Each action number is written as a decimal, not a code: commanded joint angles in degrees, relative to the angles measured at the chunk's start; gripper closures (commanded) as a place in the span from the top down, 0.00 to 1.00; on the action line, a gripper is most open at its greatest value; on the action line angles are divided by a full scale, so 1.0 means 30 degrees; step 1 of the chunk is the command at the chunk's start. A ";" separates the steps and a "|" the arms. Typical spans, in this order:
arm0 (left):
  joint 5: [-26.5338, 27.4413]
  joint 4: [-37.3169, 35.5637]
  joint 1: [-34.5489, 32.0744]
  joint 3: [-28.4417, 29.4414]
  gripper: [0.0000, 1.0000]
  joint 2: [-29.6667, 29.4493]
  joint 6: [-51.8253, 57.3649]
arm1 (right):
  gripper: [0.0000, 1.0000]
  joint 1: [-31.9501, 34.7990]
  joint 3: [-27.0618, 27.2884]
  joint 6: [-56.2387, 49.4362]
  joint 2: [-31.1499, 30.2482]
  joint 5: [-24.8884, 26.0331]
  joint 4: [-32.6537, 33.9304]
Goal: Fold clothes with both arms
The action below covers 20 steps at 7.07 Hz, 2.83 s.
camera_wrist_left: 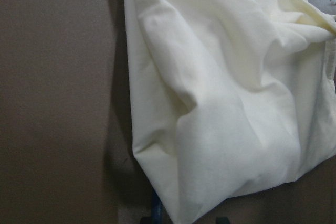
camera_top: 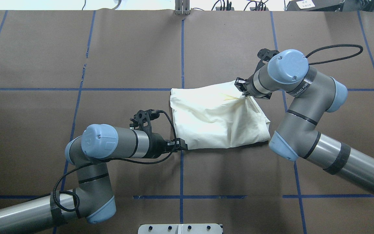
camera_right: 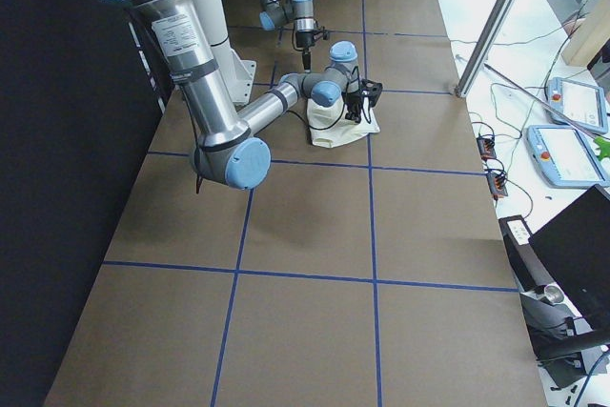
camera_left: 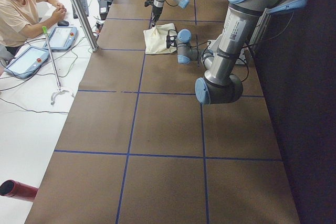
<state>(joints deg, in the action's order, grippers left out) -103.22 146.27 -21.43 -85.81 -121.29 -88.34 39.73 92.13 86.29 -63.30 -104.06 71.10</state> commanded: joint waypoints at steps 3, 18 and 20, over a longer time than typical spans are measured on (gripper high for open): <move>0.0160 0.0725 -0.0005 0.0889 0.36 -0.0496 0.0003 | 0.00 0.0000 -0.0006 -0.0023 -0.0024 0.0000 0.0000; -0.0279 0.0433 -0.1604 -0.2277 0.59 0.1761 -0.0114 | 0.51 0.0204 -0.0244 -0.0199 0.0562 -0.0232 0.0000; -0.0279 0.0519 -0.2522 -0.1287 0.45 0.1265 -0.0463 | 0.51 0.0700 0.1943 -0.0141 -0.0630 -0.1721 0.0058</move>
<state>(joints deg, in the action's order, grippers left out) -104.05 147.67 -27.37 -91.69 -116.51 -88.97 40.97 93.97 85.82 -62.72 -106.78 71.14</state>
